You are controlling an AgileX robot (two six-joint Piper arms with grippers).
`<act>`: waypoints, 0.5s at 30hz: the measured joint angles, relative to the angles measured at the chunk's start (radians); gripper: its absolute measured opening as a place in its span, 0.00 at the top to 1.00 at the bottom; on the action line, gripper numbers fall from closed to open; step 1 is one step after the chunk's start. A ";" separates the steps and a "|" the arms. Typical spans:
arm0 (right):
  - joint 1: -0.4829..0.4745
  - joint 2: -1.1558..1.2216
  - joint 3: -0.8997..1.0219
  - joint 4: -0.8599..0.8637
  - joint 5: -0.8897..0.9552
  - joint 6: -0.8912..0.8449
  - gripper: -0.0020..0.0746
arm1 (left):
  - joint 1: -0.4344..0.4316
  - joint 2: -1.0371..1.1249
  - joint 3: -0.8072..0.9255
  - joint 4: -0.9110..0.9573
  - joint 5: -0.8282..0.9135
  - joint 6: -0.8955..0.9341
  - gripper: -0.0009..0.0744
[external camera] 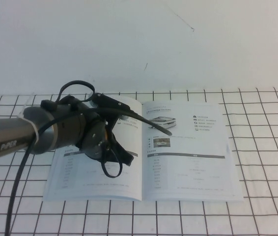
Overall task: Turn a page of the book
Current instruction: Open the closed book
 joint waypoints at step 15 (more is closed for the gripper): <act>-0.004 -0.462 0.176 -0.487 0.083 0.470 0.97 | 0.005 -0.272 0.046 -0.251 -0.050 0.205 0.99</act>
